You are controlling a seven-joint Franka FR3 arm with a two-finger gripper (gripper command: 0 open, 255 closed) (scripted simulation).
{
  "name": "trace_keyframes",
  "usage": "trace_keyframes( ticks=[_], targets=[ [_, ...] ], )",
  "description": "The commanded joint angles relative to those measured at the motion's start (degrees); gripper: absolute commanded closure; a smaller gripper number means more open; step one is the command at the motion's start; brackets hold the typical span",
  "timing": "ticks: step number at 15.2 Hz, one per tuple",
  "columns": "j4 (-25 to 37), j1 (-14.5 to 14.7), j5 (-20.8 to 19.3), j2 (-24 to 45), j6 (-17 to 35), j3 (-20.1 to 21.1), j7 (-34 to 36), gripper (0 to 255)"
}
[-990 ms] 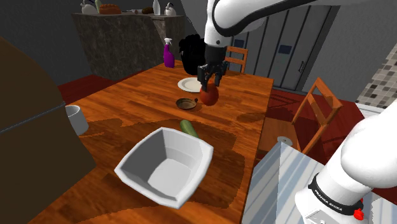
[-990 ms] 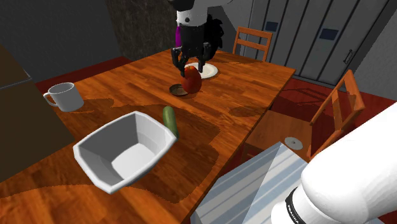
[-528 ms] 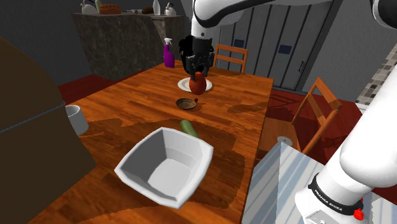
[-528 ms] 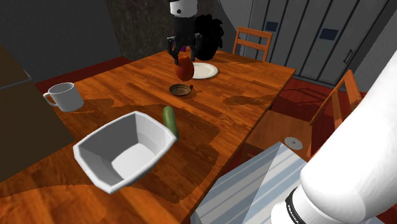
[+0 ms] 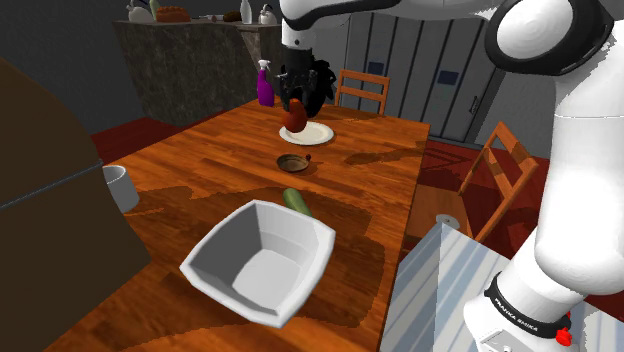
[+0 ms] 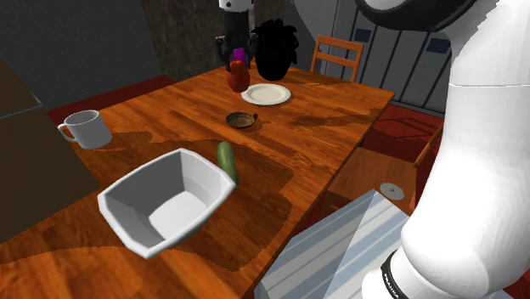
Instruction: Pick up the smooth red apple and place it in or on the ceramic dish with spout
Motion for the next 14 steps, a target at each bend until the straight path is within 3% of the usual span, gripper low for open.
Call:
trace_keyframes(
  ticks=[1, 14],
  targets=[
    [1.6, 0.0, -0.3, 1.8, 0.2, -0.2, -0.1, 255],
    [-7.8, -0.3, -0.5, 2.3, 10.0, -0.3, 0.1, 255]
  ],
)
